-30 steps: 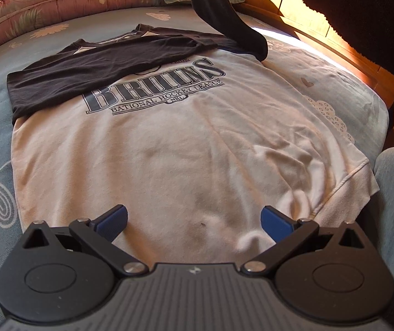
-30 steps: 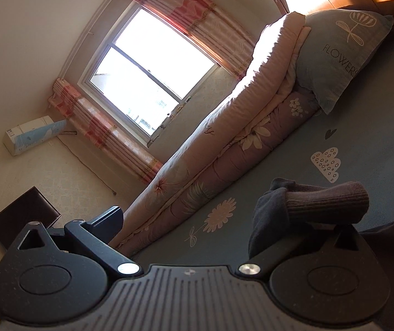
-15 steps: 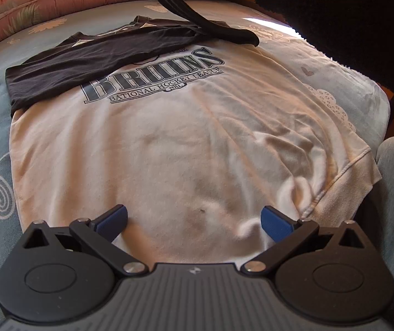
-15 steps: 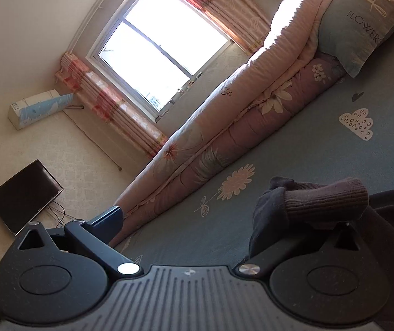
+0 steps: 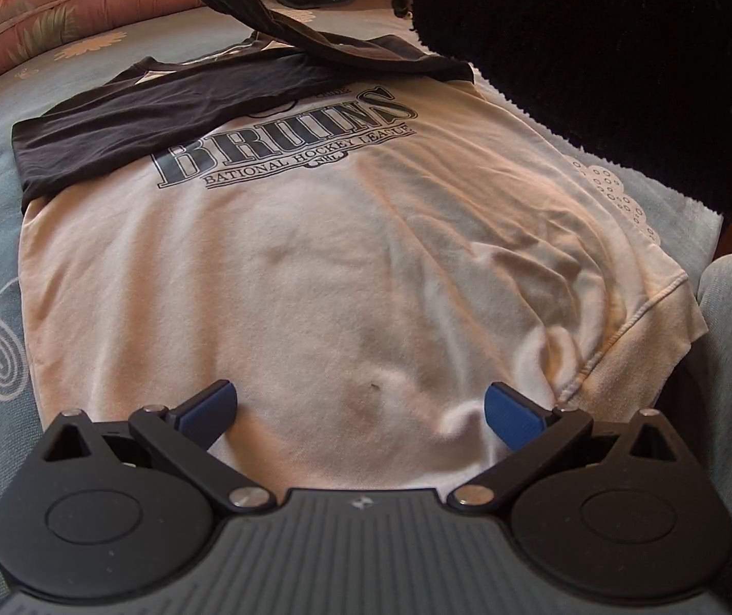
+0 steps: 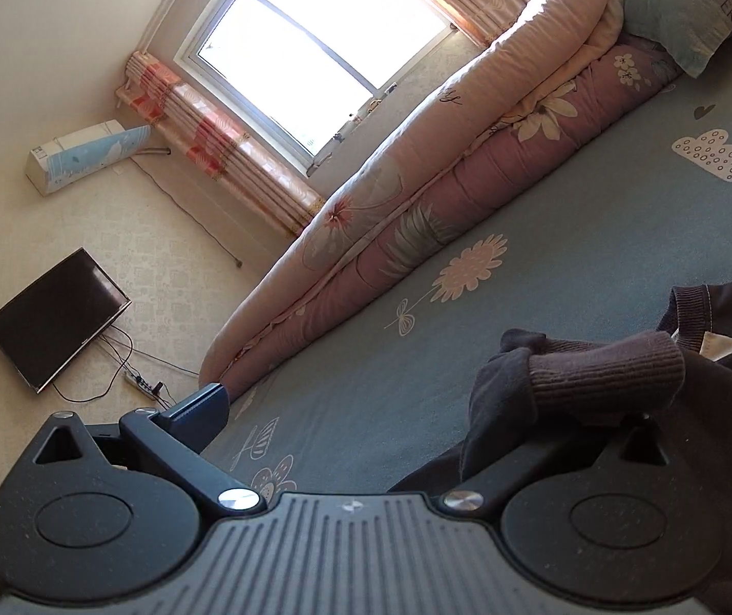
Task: Fold clothes
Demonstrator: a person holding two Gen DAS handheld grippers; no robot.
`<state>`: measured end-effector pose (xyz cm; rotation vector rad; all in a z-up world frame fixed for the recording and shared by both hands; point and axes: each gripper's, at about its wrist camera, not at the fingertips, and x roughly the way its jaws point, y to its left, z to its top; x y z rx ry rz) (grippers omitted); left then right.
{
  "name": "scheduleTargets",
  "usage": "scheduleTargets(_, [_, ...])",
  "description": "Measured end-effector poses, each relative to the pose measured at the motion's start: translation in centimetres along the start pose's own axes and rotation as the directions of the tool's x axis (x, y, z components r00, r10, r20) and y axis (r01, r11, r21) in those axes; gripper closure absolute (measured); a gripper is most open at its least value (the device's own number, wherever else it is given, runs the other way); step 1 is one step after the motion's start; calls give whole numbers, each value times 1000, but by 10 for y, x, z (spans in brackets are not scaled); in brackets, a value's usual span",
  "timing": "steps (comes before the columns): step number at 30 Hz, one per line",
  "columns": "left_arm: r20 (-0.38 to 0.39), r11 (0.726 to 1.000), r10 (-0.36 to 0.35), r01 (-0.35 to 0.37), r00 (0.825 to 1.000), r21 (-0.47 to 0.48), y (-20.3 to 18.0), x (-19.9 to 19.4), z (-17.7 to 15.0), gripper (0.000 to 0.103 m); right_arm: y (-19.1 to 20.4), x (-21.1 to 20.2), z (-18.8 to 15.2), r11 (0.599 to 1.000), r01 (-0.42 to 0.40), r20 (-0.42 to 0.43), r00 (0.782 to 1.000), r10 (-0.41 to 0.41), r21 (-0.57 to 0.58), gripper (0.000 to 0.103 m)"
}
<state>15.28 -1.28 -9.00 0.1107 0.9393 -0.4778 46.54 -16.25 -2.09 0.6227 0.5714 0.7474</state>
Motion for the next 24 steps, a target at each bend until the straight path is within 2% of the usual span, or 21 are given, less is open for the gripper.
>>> scheduleTargets(7, [5, 1000, -2, 2, 1000, -3, 1, 0, -2, 1, 9, 17, -19, 997, 18, -84, 996, -25, -79, 0])
scheduleTargets(17, [8, 1000, 0, 0, 1000, -7, 2, -1, -4, 1, 16, 46, -51, 979, 74, -198, 974, -112, -192, 0])
scheduleTargets(21, [11, 1000, 0, 1, 1000, -7, 2, -1, -4, 1, 28, 61, -68, 934, 113, -246, 948, -204, -338, 0])
scheduleTargets(24, [13, 1000, -1, 1, 1000, -7, 2, -1, -5, 1, 36, 75, -86, 861, 143, -292, 902, -316, -489, 0])
